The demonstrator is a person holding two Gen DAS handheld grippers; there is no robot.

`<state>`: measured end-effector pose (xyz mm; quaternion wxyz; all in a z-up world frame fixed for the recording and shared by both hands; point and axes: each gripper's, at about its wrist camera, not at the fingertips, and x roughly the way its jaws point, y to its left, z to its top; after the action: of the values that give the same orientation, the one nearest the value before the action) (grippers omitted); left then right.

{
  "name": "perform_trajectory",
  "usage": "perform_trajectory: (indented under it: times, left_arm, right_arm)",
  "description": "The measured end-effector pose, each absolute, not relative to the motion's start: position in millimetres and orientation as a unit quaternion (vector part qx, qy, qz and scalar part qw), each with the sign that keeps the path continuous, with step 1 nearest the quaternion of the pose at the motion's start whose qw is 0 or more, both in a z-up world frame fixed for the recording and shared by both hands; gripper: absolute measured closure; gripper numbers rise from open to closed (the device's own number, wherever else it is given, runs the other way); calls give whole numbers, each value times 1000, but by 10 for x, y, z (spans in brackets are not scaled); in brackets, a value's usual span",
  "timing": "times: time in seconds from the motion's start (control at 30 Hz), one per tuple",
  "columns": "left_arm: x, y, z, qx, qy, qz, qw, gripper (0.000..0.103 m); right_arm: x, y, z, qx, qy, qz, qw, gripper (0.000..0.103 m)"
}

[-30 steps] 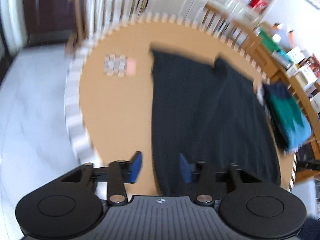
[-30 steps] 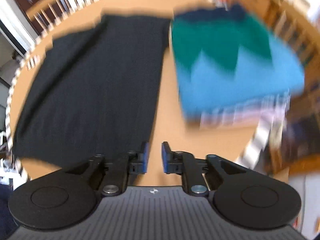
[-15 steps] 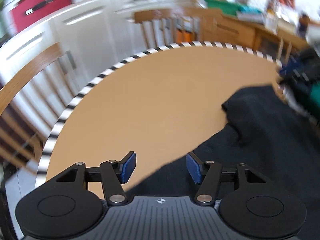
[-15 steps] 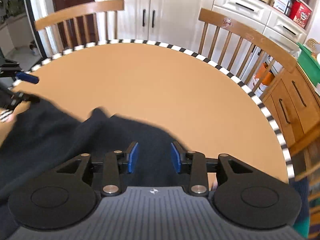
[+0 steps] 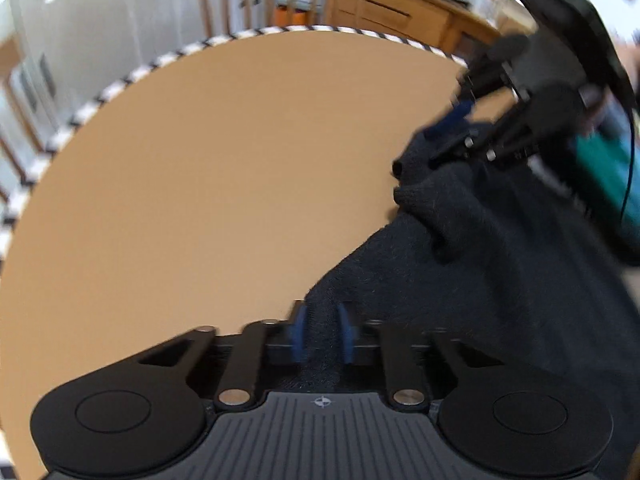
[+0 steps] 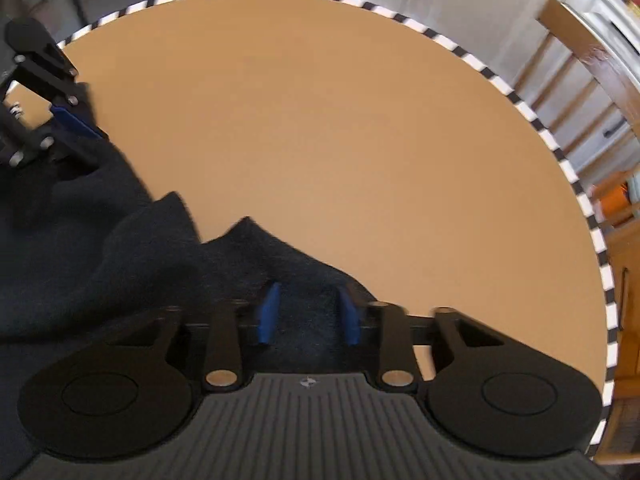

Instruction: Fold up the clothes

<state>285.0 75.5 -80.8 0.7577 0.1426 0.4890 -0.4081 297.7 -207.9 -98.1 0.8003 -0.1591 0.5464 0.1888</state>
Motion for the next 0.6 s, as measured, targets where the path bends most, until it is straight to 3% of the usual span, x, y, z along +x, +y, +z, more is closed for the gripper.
perform_trajectory:
  times: [0.23, 0.5, 0.6]
  left_arm:
    - [2813, 1102, -712, 44, 493, -322, 807, 95]
    - [1770, 1391, -194, 104, 311, -268, 906, 95]
    - [1381, 1399, -433, 111, 356, -277, 885, 94]
  right_arm:
    - [2969, -2149, -811, -110, 520, 147, 835, 100]
    - [2193, -2287, -330, -109, 460, 114, 874, 100]
    - [1726, -2190, -465, -121, 479, 129, 860, 100]
